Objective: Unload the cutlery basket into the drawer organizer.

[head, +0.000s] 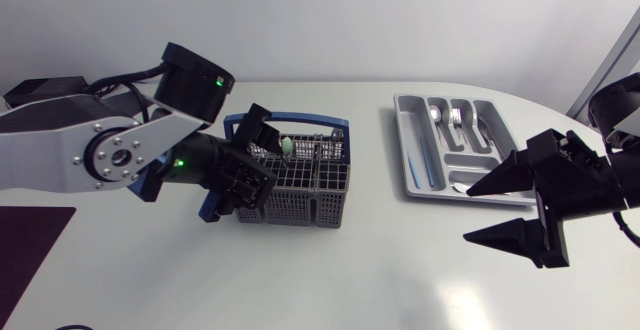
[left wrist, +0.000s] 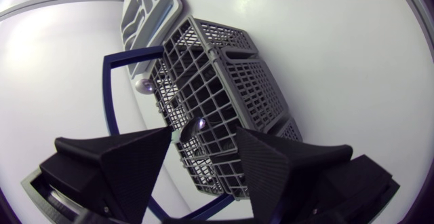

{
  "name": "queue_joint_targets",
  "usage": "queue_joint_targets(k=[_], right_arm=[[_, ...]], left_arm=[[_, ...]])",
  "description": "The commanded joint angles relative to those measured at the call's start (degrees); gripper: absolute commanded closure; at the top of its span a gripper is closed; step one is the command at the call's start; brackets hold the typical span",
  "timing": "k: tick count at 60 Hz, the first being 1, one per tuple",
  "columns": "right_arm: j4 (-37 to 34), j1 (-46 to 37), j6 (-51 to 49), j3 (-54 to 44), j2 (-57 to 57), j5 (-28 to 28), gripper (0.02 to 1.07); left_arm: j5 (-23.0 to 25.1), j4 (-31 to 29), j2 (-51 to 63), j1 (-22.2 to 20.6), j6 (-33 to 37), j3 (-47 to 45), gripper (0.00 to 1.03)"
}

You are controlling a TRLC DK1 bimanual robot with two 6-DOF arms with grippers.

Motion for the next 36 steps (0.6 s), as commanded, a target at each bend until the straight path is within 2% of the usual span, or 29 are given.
queue_joint_targets(k=[1,7,11,20,34,36], right_arm=[[-0.11,0.76,1.27,-2.24,-1.38,0.13,0.06],[-0.11,1.55,1.8,-2.68,-2.52,0.13,0.06],[-0.11,2.52,2.42,-3.03,-3.58,0.13,0.06],[2.97,7.44,7.69,-4.61,-8.32,1.27,0.06],[14.13,23.17,20.96,-9.62,-13.86,9.44,0.06],[15.1,25.11,22.19,-9.88,-14.04,10.32,0.06]], left_arm=[[-0.98,0.07,2.45,-0.76,3.79,2.16,0.3],[-1.24,0.07,4.04,-0.94,5.37,3.3,0.44],[-2.21,0.07,4.83,-1.02,6.07,4.27,0.47],[-3.0,0.07,6.32,-0.94,7.22,6.03,0.47],[-4.76,0.07,9.31,-0.85,8.71,8.14,0.47],[-4.94,0.07,9.75,-0.94,8.71,8.49,0.51]])
